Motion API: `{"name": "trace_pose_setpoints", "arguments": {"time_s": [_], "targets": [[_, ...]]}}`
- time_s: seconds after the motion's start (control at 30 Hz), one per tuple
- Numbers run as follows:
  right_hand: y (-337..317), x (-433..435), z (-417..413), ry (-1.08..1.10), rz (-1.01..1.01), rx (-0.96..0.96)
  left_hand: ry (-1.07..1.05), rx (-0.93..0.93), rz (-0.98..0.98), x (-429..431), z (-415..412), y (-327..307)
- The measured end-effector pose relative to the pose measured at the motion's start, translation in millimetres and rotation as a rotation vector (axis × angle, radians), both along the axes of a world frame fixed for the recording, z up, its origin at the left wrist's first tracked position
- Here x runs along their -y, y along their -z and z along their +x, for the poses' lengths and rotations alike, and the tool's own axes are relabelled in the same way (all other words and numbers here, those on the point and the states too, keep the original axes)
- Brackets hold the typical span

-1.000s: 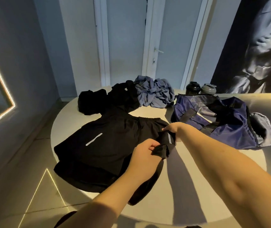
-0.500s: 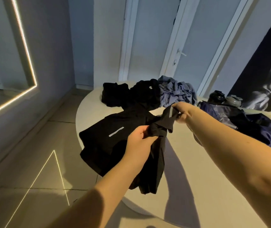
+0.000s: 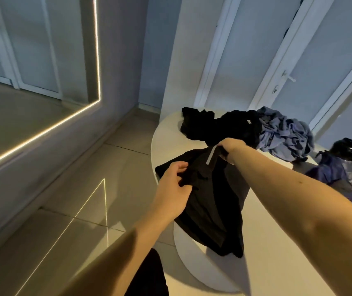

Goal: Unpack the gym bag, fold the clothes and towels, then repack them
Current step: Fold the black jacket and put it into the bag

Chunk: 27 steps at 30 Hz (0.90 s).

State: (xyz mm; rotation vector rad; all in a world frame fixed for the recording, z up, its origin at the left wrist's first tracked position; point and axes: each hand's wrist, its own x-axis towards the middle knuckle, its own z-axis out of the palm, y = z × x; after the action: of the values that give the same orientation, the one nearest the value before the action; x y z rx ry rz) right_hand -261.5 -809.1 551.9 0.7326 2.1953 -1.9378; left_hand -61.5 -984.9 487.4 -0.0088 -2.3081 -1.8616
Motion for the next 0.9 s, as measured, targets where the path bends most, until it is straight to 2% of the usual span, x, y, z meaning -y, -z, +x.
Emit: {"name": "trace_pose_setpoints", "arguments": {"time_s": [0.17,0.3,0.43,0.5,0.57,0.6,0.67,0.73,0.77,0.83,0.9], "targets": [[13,22,-9,0.018,-0.003,-0.002,0.002,-0.029,-0.152,17,-1,14],[14,32,-5,0.009,-0.066,-0.036,-0.081,-0.041,-0.182,23,-5,18],[20,35,10,-0.184,-0.268,-0.116,-0.213,-0.022,-0.174,29,-12,25],[22,34,21,-0.291,-0.297,-0.128,-0.275,0.018,-0.13,32,-17,26],[27,32,27,-0.402,-0.199,-0.157,-0.33,0.024,-0.134,33,-19,26],[30,30,30,-0.457,-0.105,-0.19,-0.35,-0.014,-0.214,32,-19,24],[38,23,34,-0.553,0.245,-0.304,-0.311,-0.202,-0.44,28,-18,19],[46,13,39,-0.642,0.619,-0.43,-0.082,-0.395,-0.659,23,-21,14],[49,9,44,-0.676,0.737,-0.467,0.068,-0.425,-0.772,21,-24,11],[53,0,55,-0.683,0.873,-0.497,0.274,-0.362,-0.992,19,-35,12],[55,-7,70,-0.706,1.032,-0.482,0.324,-0.246,-1.172,23,-47,13]]}}
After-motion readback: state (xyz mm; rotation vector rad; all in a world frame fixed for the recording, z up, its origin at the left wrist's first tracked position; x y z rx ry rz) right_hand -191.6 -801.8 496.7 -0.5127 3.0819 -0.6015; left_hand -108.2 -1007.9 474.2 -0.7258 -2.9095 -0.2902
